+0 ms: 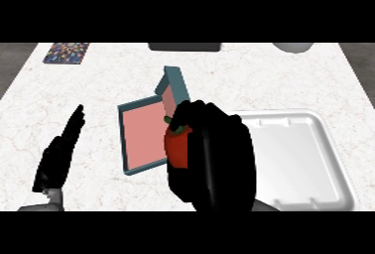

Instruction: Pick the bell pepper from the tray and place it in the cardboard box

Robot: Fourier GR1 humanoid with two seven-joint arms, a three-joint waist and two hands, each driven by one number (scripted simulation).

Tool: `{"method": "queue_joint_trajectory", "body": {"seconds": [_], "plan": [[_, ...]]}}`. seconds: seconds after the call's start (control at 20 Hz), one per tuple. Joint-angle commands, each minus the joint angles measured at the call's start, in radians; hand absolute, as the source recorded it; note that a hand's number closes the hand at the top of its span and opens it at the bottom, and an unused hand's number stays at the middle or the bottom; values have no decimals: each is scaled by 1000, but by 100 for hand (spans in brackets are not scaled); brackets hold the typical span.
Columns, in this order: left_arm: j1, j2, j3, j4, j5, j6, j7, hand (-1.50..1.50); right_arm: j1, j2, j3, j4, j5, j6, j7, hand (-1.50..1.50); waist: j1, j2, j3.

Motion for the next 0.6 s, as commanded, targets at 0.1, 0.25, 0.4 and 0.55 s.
{"method": "queue_joint_trajectory", "body": {"seconds": [0.1, 0.25, 0.4, 0.55], "plan": [[-28, -15, -13, 56, -26, 14, -49, 0, -233, 8, -63, 303, -165, -144, 118, 150, 12, 5, 0], [-2, -15, -12, 42, -15, 3, -38, 0, -308, 8, -100, 440, -257, -155, 93, 150, 24, 6, 0], [-33, -5, -4, 6, -1, -10, 11, 0, -359, 8, -101, 570, -327, -197, 70, 150, 26, 4, 0], [0, 35, 18, 14, 25, -57, -43, 0, -364, 8, -55, 716, -362, -299, 33, 150, 41, 8, 0]]}}
